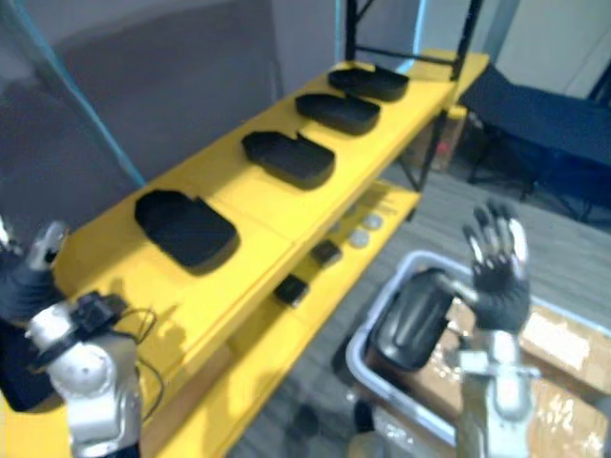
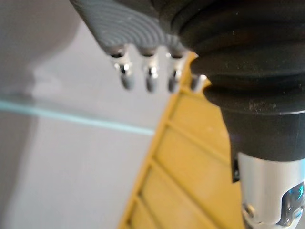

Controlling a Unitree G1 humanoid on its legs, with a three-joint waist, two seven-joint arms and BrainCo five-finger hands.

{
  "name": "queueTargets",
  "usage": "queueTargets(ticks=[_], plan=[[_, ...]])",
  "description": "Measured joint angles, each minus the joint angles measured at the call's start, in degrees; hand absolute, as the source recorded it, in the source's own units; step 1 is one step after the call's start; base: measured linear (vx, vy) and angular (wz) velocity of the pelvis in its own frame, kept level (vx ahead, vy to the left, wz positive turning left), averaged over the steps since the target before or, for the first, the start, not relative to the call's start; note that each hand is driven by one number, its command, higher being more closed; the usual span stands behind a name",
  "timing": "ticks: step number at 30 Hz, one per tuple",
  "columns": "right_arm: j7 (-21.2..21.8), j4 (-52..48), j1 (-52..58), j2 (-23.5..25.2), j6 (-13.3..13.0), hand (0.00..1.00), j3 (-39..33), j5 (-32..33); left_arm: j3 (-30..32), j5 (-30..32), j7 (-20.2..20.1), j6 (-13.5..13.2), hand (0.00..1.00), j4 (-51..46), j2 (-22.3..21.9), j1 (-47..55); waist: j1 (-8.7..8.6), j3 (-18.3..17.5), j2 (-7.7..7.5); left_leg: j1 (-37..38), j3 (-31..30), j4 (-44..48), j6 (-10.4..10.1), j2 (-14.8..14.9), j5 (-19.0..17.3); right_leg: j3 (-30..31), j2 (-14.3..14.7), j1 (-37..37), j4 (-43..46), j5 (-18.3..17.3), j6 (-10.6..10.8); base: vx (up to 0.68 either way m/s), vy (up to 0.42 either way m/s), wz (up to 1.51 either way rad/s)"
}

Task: Walk over and take plastic housings, then place them on the shelf

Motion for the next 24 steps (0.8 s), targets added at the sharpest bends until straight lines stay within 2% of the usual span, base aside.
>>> queueTargets(ticks=[1,3,4,5,7,9,10,12,14,15,16,19,22,23,24], plan=[[-0.5,0.9,-1.3,0.0,0.4,0.00,0.6,-1.2,0.9,0.0,-0.2,0.0,0.00,0.0,-0.1,0.3,1.07,0.4,0.01,0.0,-0.1,-3.2,-0.9,-0.8,-0.4,-0.8,-0.8,-1.4,0.0,1.3,1.3,-0.08,0.156,0.35],[-1.1,1.6,-2.2,0.3,1.2,0.00,1.6,-2.6,2.4,-0.1,-0.3,-0.1,0.00,0.0,-0.1,0.6,1.42,1.7,-1.30,-0.9,-0.4,-5.6,-2.3,-1.7,-0.6,-1.7,-2.0,-2.6,0.0,1.9,1.9,-0.10,0.157,0.37],[-1.1,1.6,-2.7,1.1,1.6,0.00,1.9,-3.1,3.3,-0.1,-0.3,-0.2,0.00,0.1,0.0,1.4,2.30,2.7,-2.92,-2.0,-0.7,-5.3,-2.5,-2.6,-0.5,-1.8,-3.1,-3.4,0.0,2.2,2.0,-0.13,0.153,0.39],[-1.1,1.6,-3.0,1.6,1.5,0.00,1.7,-3.0,3.7,-0.1,-0.3,-1.1,0.00,0.5,-0.1,2.2,2.45,4.1,-3.76,-3.6,-1.9,-4.1,-2.4,-3.2,-0.7,-3.0,-4.0,-3.5,0.0,2.2,2.0,-0.11,0.097,0.30],[-1.2,2.0,-3.8,1.6,1.3,0.00,1.7,-3.0,4.0,0.0,-0.1,-2.6,0.00,0.7,-0.1,2.0,2.45,4.8,-4.34,-6.3,-3.0,-2.5,-2.1,-3.6,-1.1,-3.9,-4.6,-4.8,0.3,2.0,1.7,-0.08,0.061,0.33],[-2.0,4.0,-7.6,1.3,0.3,0.00,1.7,-3.4,4.2,0.0,0.4,-4.2,0.00,1.0,-0.1,0.8,2.53,7.5,-3.94,-9.2,-3.9,0.3,-2.1,-3.6,-1.6,-4.4,-4.8,-7.2,2.4,1.7,1.3,-0.07,0.029,0.23],[-2.8,5.8,-10.6,0.9,-0.7,0.00,1.7,-4.1,4.0,0.0,0.6,-5.1,0.00,1.8,-0.2,-0.9,2.52,9.5,-3.25,-11.0,-4.8,1.8,-2.2,-3.7,-1.7,-4.7,-5.0,-8.8,4.2,1.4,1.5,-0.09,0.001,0.20],[-3.9,8.5,-14.9,-0.1,-1.1,0.00,1.7,-5.2,3.7,0.4,1.9,-6.2,0.00,2.7,-0.2,-3.5,2.63,12.2,-2.39,-12.9,-5.4,3.7,-2.4,-3.7,-1.8,-4.8,-5.0,-12.0,9.1,-0.6,2.1,-0.08,-0.017,0.18],[-5.4,9.5,-18.1,-1.3,-2.3,0.00,1.7,-6.5,3.0,2.5,3.3,-7.9,0.00,3.1,-0.2,-6.5,2.56,15.7,-1.78,-14.3,-6.6,6.8,-2.9,-3.5,-2.8,-4.9,-5.0,-16.4,19.7,-6.0,2.1,-0.08,-0.051,0.19],[-5.9,9.5,-18.4,-1.3,-2.6,0.00,1.7,-6.8,2.4,2.6,3.7,-8.4,0.00,3.1,-0.2,-7.0,2.57,16.2,-1.83,-14.5,-6.7,7.7,-3.0,-3.3,-3.3,-4.8,-5.0,-17.2,22.0,-7.2,2.0,-0.05,-0.065,0.16],[-6.9,9.5,-18.6,-1.4,-3.1,0.00,1.8,-7.3,0.8,4.2,4.5,-8.9,0.00,3.1,-0.2,-7.8,2.58,16.6,-2.01,-15.2,-7.1,10.1,-3.3,-3.1,-4.6,-4.8,-4.9,-19.0,26.7,-9.8,2.0,-0.02,-0.061,0.08],[-11.1,7.8,-15.8,-1.3,-3.1,0.00,1.9,-8.1,-4.0,4.8,3.2,-9.0,0.00,2.5,-0.1,-8.3,2.23,16.9,-1.99,-14.9,-7.7,15.8,-3.5,-2.2,-7.9,-4.8,-4.9,-19.5,34.1,-14.1,2.0,0.00,-0.023,0.08],[-15.1,2.1,-8.4,1.4,-3.0,0.00,2.0,-8.0,-7.9,4.3,-1.0,-9.0,0.00,1.6,0.0,-7.0,2.26,16.9,-2.05,-13.3,-5.8,19.3,-2.9,-1.0,-10.7,-2.9,-3.3,-18.1,34.5,-13.3,3.1,0.00,0.080,-0.37],[-15.6,1.2,-5.2,2.7,-3.0,0.00,2.1,-8.0,-8.6,3.9,-2.6,-8.9,0.00,1.6,0.0,-5.9,2.27,16.9,-2.13,-11.1,-3.8,19.0,-2.2,-1.1,-11.3,-1.3,-2.8,-16.8,32.9,-12.0,3.6,-0.04,0.186,-1.11],[-15.3,1.3,-1.1,4.1,-3.0,0.00,1.8,-7.7,-9.0,3.9,-3.4,-8.9,0.00,1.6,0.1,-4.0,2.17,16.9,-2.15,-7.7,0.4,17.6,-1.2,-1.3,-11.8,0.5,-2.5,-15.1,29.8,-8.7,3.6,-0.10,0.241,-1.46]])
